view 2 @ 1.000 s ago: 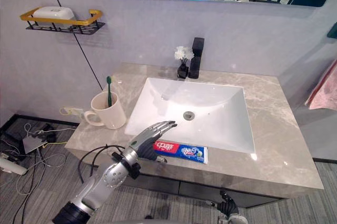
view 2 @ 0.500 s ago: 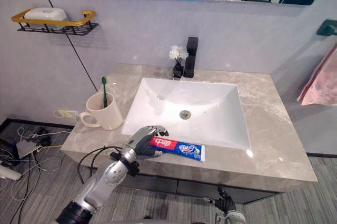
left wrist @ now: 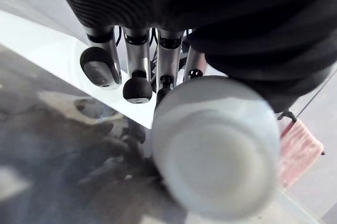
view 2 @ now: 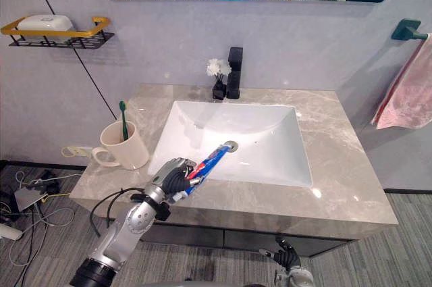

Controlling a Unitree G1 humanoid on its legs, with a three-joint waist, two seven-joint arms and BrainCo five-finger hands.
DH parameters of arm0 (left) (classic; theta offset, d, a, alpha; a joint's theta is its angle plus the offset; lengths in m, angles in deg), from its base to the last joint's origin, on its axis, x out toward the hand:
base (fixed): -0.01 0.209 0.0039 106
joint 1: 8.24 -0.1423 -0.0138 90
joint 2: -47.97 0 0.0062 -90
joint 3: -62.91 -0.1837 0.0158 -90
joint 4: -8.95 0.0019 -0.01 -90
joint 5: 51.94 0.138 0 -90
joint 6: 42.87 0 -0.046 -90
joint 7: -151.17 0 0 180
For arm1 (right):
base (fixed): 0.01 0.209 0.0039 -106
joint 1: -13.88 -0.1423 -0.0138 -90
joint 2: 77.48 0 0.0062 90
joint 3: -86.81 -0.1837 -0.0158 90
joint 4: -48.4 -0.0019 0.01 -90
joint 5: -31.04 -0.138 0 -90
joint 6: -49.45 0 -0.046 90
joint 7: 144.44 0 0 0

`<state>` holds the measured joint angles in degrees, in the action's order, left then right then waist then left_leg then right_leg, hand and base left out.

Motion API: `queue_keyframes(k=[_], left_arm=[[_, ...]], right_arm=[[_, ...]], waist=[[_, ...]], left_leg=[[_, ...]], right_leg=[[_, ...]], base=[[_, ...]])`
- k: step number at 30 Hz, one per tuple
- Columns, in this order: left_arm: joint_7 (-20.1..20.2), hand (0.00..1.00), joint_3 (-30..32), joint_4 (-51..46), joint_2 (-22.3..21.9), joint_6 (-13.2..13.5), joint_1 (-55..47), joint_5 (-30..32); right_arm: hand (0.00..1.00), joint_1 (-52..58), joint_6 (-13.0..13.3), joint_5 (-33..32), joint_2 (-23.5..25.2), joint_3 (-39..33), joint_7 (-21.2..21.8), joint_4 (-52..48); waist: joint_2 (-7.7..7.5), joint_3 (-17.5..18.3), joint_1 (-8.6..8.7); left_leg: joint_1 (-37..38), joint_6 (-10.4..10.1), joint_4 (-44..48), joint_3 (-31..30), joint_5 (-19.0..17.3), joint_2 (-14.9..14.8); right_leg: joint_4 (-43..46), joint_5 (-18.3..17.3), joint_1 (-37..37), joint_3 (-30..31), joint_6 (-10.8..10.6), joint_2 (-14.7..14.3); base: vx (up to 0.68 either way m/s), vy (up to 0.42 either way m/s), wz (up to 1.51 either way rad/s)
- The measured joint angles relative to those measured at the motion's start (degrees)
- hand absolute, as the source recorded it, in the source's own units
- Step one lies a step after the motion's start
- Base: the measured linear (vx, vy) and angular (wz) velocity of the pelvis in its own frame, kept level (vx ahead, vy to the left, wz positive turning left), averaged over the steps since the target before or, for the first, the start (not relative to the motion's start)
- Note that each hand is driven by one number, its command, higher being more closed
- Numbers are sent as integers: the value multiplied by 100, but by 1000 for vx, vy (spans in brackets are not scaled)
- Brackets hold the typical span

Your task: Organize washtable

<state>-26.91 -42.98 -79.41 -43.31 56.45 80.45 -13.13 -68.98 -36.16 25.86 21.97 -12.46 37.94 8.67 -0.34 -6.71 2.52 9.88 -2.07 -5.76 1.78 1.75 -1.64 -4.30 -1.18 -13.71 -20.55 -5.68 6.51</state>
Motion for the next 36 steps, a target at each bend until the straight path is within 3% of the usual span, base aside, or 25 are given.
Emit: queue_keyframes(k=[9,16,25,30,36], left_arm=[[-92,100,46,-41,-11,-69,-63,-235],[-215,100,195,-701,-118,-149,-280,-558],[-488,100,866,-2125,-616,-121,-444,-1065],[-588,100,1290,-2706,-788,-88,-738,-1230],[-587,100,1431,-3093,-788,20,-907,-1437]], right_arm=[[0,125,5,-174,12,-608,-122,-6],[0,310,4,-405,57,-1183,-281,-147],[0,937,60,-971,192,-2079,-325,-2070],[0,1355,242,-1968,513,-2514,-79,-4141],[0,1341,458,-2591,549,-2699,76,-5958]], waist=[[12,0,31],[16,4,71],[68,38,156],[77,46,182],[74,48,183]], left_leg=[[2,-26,21,89,-18,-55],[-2,-50,27,302,-81,-91],[-29,-57,33,542,-182,-129],[-15,-69,33,659,-242,-158],[-36,-68,32,706,-246,-161]], right_leg=[[-91,33,4,58,27,-54],[-85,50,111,217,32,-77],[-30,45,279,510,23,-100],[19,28,311,644,7,-121],[50,25,366,656,3,-120]], base=[[-15,-6,-6],[5,9,-15],[16,11,-15],[-14,0,-12],[-11,-2,-3]])
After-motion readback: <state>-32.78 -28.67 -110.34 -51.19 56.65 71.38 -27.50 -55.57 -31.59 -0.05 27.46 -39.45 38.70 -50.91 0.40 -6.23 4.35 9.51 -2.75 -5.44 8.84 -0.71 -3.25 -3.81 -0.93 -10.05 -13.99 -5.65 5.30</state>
